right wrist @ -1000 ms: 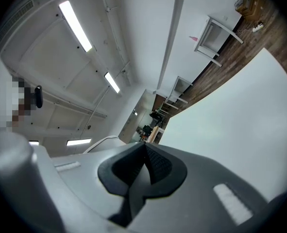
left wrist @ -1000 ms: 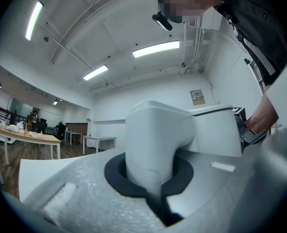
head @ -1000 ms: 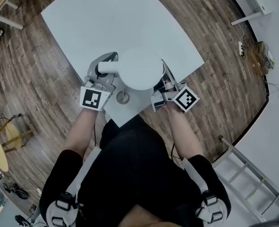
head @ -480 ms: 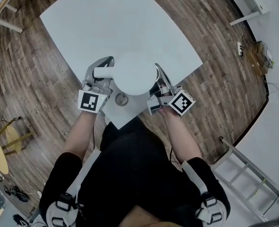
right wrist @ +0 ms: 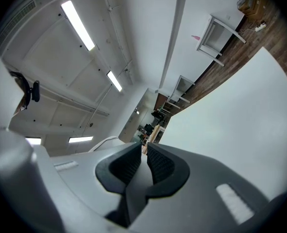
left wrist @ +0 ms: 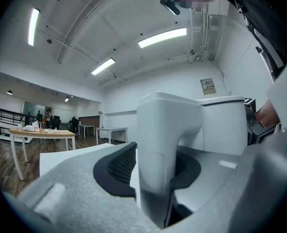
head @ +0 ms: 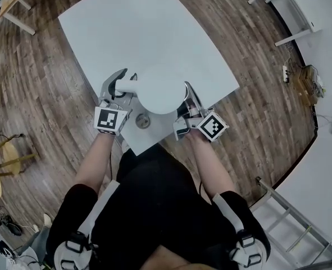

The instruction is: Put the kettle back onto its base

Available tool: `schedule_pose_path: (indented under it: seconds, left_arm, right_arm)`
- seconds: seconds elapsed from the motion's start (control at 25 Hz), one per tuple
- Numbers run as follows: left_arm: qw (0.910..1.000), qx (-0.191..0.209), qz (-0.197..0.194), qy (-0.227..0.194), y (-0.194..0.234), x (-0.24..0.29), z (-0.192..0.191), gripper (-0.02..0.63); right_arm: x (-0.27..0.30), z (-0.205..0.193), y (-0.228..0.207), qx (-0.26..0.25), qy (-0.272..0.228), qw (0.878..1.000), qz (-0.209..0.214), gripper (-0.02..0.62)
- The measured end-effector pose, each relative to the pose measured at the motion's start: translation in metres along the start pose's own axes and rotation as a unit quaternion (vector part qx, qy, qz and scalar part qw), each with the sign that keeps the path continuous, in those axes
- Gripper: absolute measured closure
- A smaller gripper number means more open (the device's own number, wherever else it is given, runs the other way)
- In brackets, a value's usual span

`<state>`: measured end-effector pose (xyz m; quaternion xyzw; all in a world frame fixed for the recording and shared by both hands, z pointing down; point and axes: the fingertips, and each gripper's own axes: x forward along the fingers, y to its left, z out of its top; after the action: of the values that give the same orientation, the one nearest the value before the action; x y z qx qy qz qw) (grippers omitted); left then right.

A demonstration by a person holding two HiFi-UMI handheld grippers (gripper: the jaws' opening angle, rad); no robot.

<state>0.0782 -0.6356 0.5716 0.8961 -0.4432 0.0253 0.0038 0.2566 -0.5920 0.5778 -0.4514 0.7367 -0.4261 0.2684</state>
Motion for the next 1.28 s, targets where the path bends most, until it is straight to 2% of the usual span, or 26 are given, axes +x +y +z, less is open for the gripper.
schedule_pose_path:
  seconds: [0.2,0.48,0.6,0.68,0.76,0.92,1.04,1.28]
  left_arm:
    - [0.9995,0.017,0.014,0.023,0.007,-0.020,-0.005,0.463]
    - [0.9989,-0.035,0.026,0.018,0.002,-0.071,0.008,0.462]
    - [0.9989,-0.041,0.022,0.005,-0.003,-0.094,0.022,0.464]
    - [0.9988,-0.043,0.021,-0.004,-0.006,-0.111,0.031,0.559]
    - [0.9986,-0.046,0.020,-0.015,-0.012,-0.128,0.041,0.603]
    - [0.9983,-0.047,0.015,-0.033,-0.023,-0.158,0.059,0.603]
    - [0.9975,-0.052,0.014,-0.045,-0.028,-0.183,0.069,0.603]
    - [0.9972,-0.048,0.012,-0.056,-0.039,-0.226,0.075,0.603]
  right_arm:
    - [-0.011,0.002,-0.008,0.022,-0.022,0.999,-0.013,0.538]
    - [-0.052,0.006,0.009,0.019,-0.062,0.998,-0.019,0.535]
    - [-0.064,-0.004,0.033,-0.003,-0.063,0.998,-0.006,0.535]
    - [-0.072,-0.015,0.049,-0.014,-0.059,0.998,0.003,0.535]
    - [-0.081,-0.025,0.067,-0.031,-0.051,0.998,0.015,0.537]
    - [-0.094,-0.045,0.102,-0.072,-0.036,0.996,0.036,0.556]
    - [-0.104,-0.061,0.121,-0.107,-0.023,0.993,0.034,0.578]
    - [-0.133,-0.090,0.146,-0.209,-0.010,0.978,0.019,0.594]
